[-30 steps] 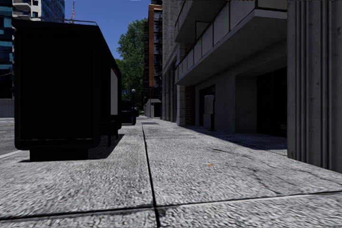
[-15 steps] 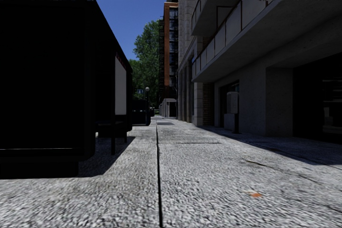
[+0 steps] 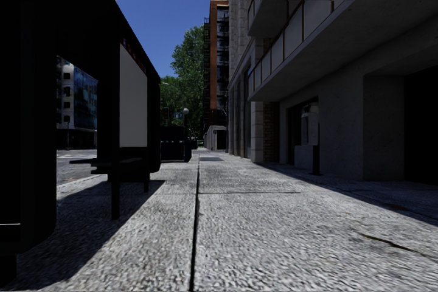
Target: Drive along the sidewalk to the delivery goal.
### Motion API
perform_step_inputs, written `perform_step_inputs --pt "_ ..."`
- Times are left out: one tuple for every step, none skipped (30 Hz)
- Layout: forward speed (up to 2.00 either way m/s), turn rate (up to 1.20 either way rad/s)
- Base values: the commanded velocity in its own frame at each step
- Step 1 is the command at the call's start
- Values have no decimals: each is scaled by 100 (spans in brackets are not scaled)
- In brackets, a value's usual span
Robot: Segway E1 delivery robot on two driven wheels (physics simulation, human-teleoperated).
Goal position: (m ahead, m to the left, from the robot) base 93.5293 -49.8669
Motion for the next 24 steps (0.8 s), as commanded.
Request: perform_step_inputs --pt "200 0" --pt "200 0" --pt "200 0" --pt "200 0" --pt "200 1" --pt "200 12" --pt "200 14" --pt "200 15" --pt "200 15" --pt "200 16" --pt "200 17" --pt "200 18" --pt "200 19" --pt "200 19" --pt "200 24" --pt "200 26" --pt "200 27" --pt "200 27" --pt "200 27" --pt "200 27" --pt "200 27" --pt "200 27" --pt "200 27" --pt "200 27"
